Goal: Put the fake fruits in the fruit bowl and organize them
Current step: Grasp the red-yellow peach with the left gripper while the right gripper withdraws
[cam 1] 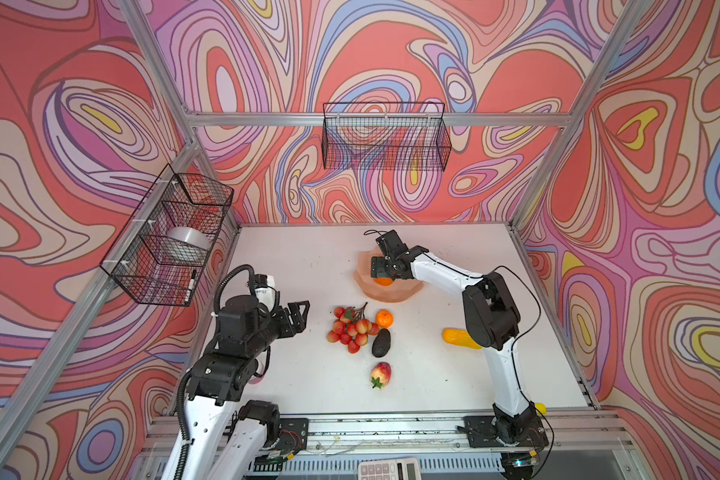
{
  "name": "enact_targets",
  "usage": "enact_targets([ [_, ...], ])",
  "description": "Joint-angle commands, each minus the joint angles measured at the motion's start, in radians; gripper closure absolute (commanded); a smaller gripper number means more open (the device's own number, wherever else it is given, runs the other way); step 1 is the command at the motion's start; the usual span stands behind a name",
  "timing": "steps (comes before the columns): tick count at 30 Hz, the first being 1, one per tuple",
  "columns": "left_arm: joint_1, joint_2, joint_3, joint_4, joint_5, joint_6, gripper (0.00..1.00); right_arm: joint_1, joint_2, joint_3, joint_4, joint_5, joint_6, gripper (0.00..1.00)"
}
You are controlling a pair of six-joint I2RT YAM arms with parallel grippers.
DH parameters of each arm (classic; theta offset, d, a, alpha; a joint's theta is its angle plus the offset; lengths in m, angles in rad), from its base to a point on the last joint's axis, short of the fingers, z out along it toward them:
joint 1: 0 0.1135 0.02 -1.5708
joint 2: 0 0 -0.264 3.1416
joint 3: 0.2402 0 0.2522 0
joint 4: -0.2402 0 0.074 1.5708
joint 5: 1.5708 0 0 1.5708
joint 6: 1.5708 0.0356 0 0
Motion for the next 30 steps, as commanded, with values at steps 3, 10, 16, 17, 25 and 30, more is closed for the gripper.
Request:
enact_targets([
  [3,-0.203,0.006,-0.093,-0.063,-0.032,-0.128,0.19,-0.008,-0.353,-0.177,0.145,0.073,0.013,0.02],
  [10,-0.634,0.211,-0.132,0.073,-0.237,-0.239,0.18,-0.007,-0.778,-0.641,0.227,0.158,0.138,0.02],
  [16,-0.819,0.441,-0.139,0.227,-0.244,-0.279,0.16,-0.008,-0.952,-0.859,0.158,0.169,0.251,0.02],
  [17,-0.839,0.474,-0.134,0.237,-0.259,-0.273,0.16,-0.009,-0.973,-0.888,0.158,0.169,0.265,0.02],
  [25,-0.905,0.706,-0.094,0.336,-0.251,-0.235,0.14,-0.009,-1.039,-0.941,0.139,0.184,0.282,0.02],
  [30,-0.909,0.830,-0.049,0.373,-0.228,-0.210,0.12,-0.009,-1.050,-0.938,0.133,0.188,0.279,0.02],
])
